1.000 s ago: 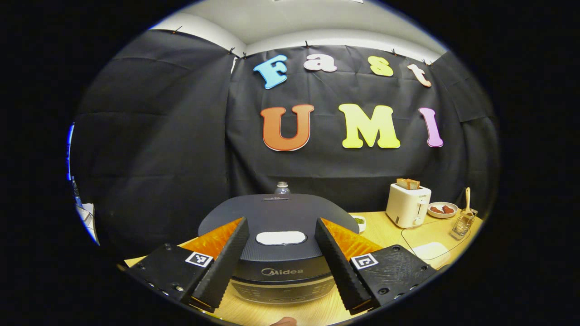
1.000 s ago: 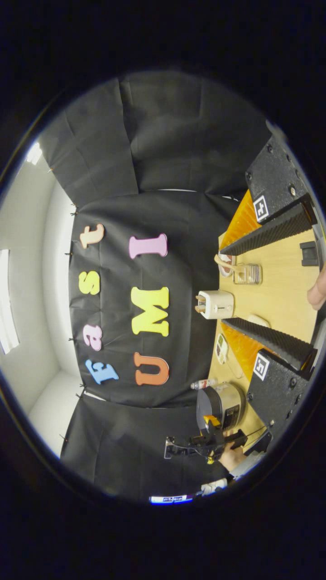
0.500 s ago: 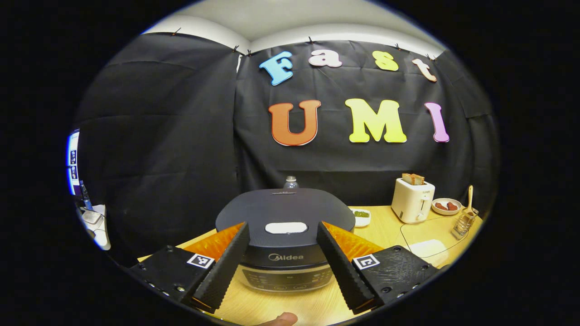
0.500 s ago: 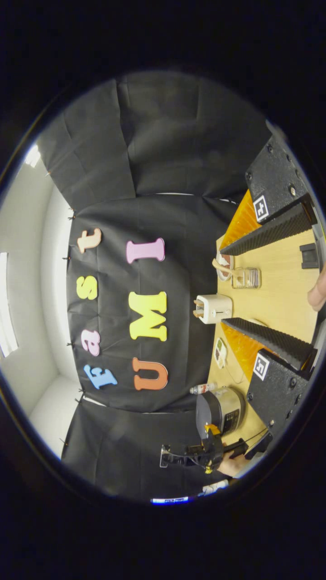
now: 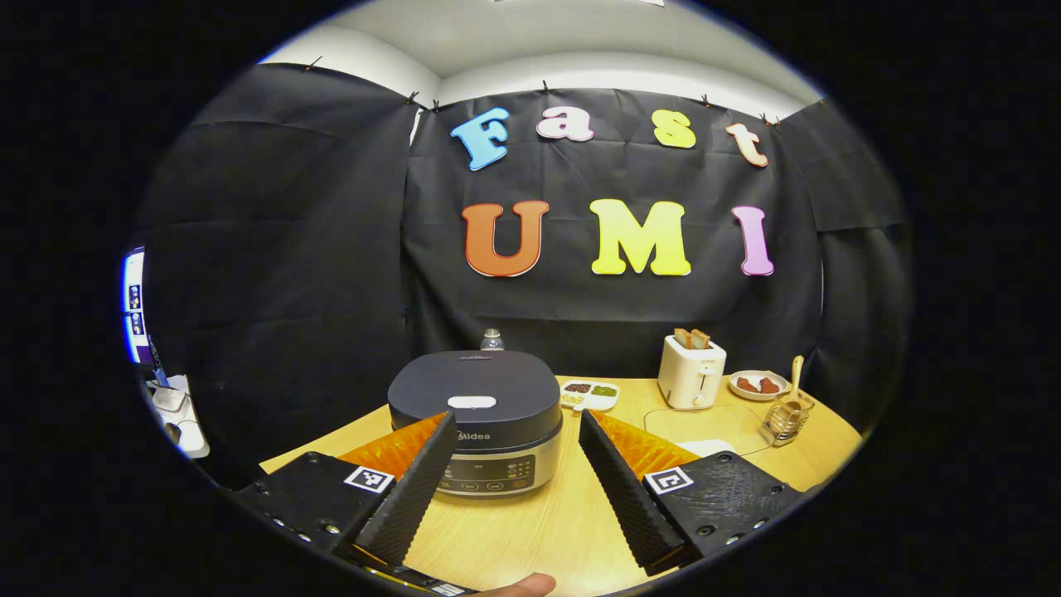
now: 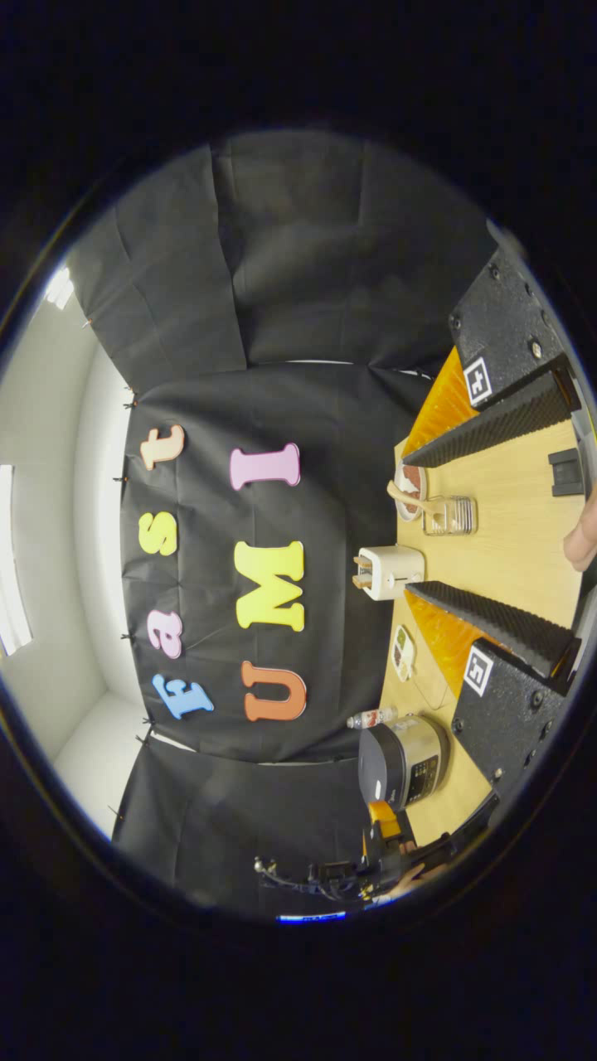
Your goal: Close the left gripper, press the button to open the rice cooker; take a wooden spoon from the chopstick holder with the right hand, scoop a spoonful of rice and pour it into the rice cooker, then put the wooden spoon back into the chopstick holder.
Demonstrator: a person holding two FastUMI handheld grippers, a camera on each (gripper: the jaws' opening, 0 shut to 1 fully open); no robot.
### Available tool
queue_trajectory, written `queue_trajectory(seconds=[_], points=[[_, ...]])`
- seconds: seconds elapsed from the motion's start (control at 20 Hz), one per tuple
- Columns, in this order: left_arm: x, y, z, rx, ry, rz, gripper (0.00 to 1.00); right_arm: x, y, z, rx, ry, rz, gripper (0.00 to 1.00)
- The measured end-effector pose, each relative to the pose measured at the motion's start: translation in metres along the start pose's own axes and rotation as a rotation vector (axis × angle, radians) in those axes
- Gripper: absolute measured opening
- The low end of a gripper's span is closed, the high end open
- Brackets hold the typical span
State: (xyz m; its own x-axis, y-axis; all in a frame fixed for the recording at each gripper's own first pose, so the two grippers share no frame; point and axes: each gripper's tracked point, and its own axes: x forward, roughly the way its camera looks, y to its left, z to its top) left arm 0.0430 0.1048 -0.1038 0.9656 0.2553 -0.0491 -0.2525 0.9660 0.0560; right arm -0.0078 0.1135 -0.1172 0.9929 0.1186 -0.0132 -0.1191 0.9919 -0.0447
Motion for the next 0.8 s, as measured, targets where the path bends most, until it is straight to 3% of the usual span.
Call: queue_trajectory(seconds=[0.35, 0.8], points=[[-0.064, -0.038, 0.046, 0.033, -0.104, -0.085, 0.95, -0.003, -0.007, 0.003, -0.010, -0.011, -0.021, 0.87], [-0.105, -0.070, 0.049, 0.044, -0.137, -0.190, 0.94, -0.010, -0.022, 0.006, -0.006, -0.021, -0.050, 0.90]])
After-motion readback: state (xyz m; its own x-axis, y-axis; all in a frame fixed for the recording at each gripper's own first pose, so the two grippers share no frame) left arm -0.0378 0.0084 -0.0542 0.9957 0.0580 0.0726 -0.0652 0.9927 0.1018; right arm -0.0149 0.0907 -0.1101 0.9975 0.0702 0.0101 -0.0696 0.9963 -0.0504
